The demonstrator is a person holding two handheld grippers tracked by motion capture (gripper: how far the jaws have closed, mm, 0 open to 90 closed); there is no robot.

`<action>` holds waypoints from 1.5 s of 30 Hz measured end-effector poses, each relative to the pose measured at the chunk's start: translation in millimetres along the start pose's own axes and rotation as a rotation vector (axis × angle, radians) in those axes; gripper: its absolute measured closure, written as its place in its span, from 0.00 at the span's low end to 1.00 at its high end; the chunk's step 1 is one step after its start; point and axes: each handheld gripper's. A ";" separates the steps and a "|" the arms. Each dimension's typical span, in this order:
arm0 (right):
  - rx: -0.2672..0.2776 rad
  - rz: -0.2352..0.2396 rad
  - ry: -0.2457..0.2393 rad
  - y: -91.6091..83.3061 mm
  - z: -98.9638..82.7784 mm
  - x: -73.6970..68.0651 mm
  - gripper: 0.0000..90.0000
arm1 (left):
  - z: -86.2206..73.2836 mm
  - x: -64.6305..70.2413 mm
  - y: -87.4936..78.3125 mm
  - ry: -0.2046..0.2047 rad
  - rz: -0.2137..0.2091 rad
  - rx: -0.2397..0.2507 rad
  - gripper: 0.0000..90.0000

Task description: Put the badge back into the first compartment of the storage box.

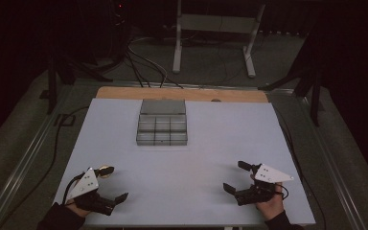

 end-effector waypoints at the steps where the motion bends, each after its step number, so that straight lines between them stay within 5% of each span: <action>1: 0.000 0.000 0.000 0.0 0.0 0.0 0.00 | -0.6 -0.7 0.5 -0.006 -0.004 -0.013 0.00; 31: 0.001 0.024 -0.049 8.3 3.8 -12.9 0.00 | -1.5 7.0 -0.5 0.024 -0.096 -0.088 0.00; 38: 0.025 0.031 -0.044 8.9 4.6 -13.9 0.00 | 12.6 16.1 4.7 0.019 -0.142 -0.065 0.00; 45: 0.038 0.035 -0.036 9.4 6.4 -15.1 0.00 | 24.9 12.8 5.8 -0.004 -0.105 -0.035 0.00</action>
Point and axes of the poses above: each handheld gripper's, and its own axes: y roughly forward along the jaws, z roughly out of its top, x roughly to its right, and after that the axes turned 14 degrees about x, right-handed
